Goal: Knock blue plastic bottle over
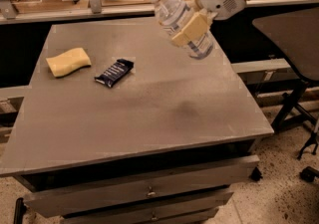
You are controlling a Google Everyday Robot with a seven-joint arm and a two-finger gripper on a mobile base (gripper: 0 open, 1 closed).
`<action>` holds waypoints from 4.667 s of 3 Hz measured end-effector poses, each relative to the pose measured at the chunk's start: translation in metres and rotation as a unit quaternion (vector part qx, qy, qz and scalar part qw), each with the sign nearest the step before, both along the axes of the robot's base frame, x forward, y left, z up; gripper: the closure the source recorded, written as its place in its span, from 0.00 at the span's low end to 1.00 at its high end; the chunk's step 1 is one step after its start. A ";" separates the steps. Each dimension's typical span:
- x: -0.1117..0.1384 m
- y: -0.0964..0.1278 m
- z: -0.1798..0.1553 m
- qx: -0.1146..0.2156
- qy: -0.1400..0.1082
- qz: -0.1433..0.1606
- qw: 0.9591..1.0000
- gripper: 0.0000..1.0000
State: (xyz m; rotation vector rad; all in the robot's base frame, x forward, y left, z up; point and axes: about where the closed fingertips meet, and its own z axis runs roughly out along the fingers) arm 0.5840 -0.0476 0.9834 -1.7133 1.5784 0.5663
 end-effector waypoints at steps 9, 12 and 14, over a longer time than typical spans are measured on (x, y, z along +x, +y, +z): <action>-0.038 -0.012 -0.145 -0.384 0.055 -0.015 0.922 0.00; -0.051 -0.053 -0.110 -0.275 0.044 -0.017 0.960 0.00; -0.052 -0.059 -0.117 -0.254 0.063 -0.028 0.965 0.00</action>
Offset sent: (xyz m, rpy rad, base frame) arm 0.0073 -0.0563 -0.0966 -0.8957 0.1591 -0.1500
